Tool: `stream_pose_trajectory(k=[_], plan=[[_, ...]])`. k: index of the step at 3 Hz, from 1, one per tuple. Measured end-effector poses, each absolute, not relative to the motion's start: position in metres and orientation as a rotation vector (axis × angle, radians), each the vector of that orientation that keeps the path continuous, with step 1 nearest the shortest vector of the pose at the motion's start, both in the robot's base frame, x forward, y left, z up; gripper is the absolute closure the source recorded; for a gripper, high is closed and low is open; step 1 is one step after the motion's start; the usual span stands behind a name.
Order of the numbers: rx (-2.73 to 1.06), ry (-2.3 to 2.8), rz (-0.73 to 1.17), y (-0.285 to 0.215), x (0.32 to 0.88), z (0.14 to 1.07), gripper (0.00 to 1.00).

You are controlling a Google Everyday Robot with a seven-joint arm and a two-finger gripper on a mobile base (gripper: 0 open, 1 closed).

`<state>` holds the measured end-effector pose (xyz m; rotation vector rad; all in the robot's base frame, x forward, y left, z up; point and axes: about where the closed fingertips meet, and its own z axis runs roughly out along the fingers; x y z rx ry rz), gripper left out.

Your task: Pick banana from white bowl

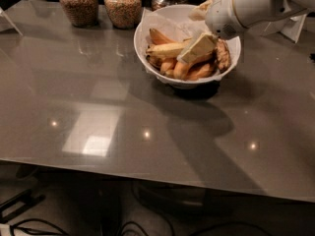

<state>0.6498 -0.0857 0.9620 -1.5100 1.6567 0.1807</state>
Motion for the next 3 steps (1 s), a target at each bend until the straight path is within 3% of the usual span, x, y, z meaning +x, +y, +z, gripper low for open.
stream_pose_trajectory(k=[1,3], plan=[[-1.518,1.645,0.231,-0.070,0.660,0.950,0.33],[-1.527,1.658,0.273,-0.062,0.665,0.935,0.34]])
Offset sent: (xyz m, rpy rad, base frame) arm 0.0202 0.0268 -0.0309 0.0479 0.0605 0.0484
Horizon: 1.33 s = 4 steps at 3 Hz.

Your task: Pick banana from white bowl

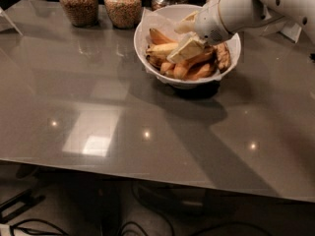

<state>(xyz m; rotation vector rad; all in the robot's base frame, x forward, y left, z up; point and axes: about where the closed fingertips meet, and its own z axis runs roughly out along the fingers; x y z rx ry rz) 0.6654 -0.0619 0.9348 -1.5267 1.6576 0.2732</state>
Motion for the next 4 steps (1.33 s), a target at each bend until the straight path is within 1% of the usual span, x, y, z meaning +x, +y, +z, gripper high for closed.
stream_pose_trajectory(k=[1,2,3,4], plan=[[-1.526,1.685,0.281,-0.065,0.665,0.927,0.48],[-1.521,1.721,0.276,-0.073,0.664,0.920,0.67],[-1.521,1.745,0.264,-0.082,0.661,0.918,0.90],[-1.531,1.745,0.239,-0.090,0.656,0.925,1.00]])
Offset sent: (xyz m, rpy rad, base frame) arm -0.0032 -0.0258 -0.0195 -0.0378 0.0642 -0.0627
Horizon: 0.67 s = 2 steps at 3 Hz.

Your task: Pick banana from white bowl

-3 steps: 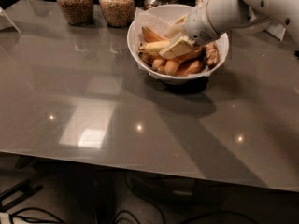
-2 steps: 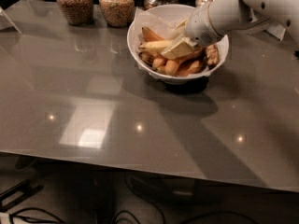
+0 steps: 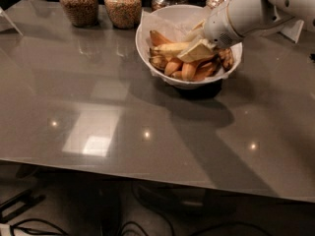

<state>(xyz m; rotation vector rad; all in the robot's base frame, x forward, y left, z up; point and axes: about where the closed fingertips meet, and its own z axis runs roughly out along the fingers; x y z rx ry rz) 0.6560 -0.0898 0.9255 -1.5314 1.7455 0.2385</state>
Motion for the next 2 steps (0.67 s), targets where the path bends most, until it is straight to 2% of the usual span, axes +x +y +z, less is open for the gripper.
stream_pose_trajectory(k=[2], plan=[[-1.542,1.708,0.193,-0.114,0.629,0.964,1.00]])
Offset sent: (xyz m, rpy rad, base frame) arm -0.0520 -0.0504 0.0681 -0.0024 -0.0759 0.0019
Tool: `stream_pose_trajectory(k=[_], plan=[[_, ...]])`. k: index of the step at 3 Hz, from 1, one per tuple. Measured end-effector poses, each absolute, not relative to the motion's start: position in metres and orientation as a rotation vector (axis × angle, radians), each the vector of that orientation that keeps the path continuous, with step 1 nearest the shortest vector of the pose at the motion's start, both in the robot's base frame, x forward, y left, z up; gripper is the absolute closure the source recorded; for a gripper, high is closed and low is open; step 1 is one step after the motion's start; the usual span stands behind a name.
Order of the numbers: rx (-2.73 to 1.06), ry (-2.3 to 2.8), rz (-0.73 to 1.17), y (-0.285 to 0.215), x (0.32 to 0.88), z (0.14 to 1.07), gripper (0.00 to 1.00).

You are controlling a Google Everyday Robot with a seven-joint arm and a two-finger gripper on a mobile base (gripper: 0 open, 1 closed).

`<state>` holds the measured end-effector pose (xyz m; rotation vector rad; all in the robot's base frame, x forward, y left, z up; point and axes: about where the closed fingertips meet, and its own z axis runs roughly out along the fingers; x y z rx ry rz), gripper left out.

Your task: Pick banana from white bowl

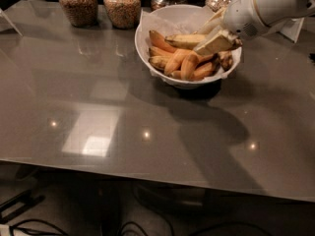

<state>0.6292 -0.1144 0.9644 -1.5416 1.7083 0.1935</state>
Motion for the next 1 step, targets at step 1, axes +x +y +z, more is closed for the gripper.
stream_pose_trajectory(k=[1], plan=[[-1.549,1.688,0.226,-0.1274,0.5989,0.9846,1.00]])
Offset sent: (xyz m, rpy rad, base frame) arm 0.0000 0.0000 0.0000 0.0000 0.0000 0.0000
